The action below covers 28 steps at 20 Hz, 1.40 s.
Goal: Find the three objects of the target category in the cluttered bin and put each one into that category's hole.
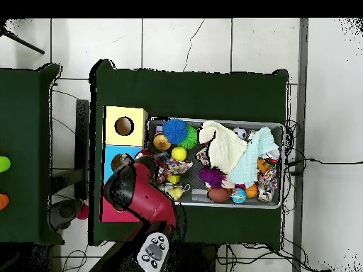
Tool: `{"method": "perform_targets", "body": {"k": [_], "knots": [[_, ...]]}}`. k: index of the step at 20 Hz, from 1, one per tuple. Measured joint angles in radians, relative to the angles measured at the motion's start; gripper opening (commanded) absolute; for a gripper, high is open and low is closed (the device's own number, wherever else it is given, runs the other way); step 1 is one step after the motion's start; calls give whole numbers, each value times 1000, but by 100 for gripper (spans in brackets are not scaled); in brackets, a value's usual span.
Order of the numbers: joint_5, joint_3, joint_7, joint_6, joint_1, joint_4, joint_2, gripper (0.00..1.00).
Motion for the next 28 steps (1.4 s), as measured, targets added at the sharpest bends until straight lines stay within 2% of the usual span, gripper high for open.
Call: {"method": "perform_targets", "body": {"k": [7, 15, 22, 28], "knots": [[0, 7, 0, -1, -31, 0, -9, 100], [-51, 69, 0, -86, -136, 0, -9, 100], [-59, 113, 10, -131, -167, 0, -9, 100], [-46, 138, 62, -131, -159, 0, -7, 100]]}}
